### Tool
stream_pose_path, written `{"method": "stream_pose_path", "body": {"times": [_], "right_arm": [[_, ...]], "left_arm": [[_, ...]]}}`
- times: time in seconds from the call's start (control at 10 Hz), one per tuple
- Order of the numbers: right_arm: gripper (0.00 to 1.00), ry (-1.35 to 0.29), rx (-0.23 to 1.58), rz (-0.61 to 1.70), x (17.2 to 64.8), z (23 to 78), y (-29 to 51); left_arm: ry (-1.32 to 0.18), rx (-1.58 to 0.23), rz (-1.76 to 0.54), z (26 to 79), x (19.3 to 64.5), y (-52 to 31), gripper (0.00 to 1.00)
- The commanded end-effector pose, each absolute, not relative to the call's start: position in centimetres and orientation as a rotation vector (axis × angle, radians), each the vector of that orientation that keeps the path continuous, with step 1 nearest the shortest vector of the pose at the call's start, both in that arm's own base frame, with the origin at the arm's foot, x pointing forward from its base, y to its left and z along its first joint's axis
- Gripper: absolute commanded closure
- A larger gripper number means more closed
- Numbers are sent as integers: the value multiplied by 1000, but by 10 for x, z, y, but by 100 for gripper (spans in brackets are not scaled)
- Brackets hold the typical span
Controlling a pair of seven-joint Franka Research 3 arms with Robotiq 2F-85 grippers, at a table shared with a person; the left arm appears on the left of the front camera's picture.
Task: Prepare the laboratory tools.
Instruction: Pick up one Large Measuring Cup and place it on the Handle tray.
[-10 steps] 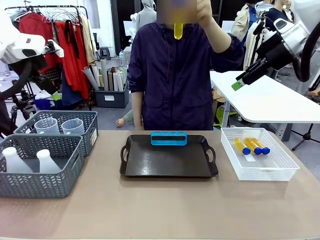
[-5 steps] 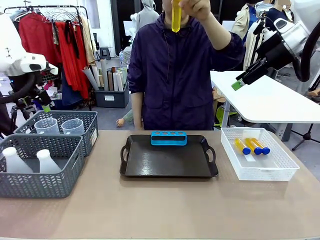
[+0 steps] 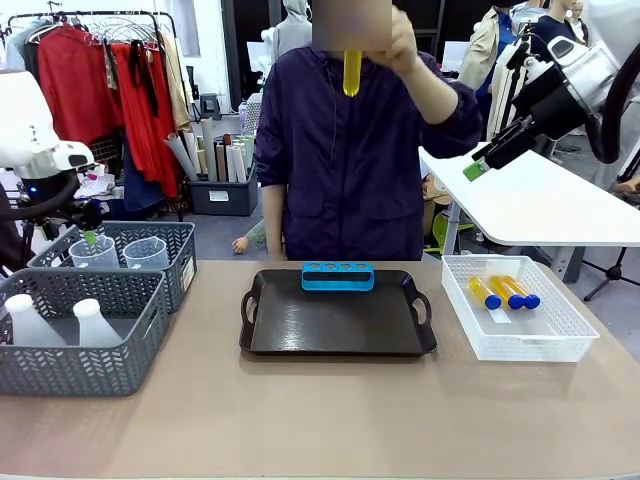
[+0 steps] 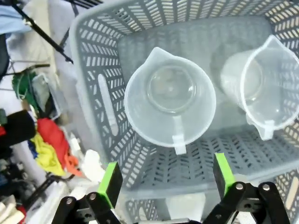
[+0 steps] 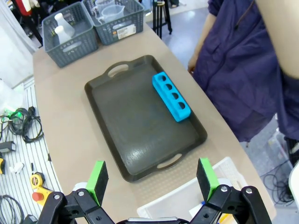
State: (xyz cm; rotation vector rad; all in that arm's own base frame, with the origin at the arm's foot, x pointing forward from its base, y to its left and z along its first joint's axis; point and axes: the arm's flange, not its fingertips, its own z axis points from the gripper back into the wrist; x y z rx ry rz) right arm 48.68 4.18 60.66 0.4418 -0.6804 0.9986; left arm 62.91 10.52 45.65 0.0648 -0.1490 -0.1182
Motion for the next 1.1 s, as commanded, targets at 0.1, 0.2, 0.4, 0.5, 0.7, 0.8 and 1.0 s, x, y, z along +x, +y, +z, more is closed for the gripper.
{"method": "stream_pose_path", "body": {"times": [0.1, 0.2, 0.4, 0.5, 0.7, 0.8, 1.0], "right_arm": [[0, -682, 440, 1009, 487, 609, 42], [0, -682, 440, 1009, 487, 609, 42], [0, -682, 440, 1009, 487, 609, 42], [0, -682, 440, 1009, 487, 609, 42], [0, -682, 440, 1009, 487, 609, 42], [0, -682, 440, 1009, 487, 609, 42], [0, -682, 440, 1009, 487, 609, 42]], "left_arm": [[-153, 3, -132, 446, 637, 95, 0], [-155, -43, -176, 450, 633, 91, 0], [-139, 35, -115, 442, 636, 96, 0], [-143, 8, -135, 442, 637, 87, 0], [-119, 8, -68, 422, 640, 99, 0], [-117, -4, -66, 420, 639, 101, 0], [-125, -13, -54, 415, 637, 106, 0]]}}
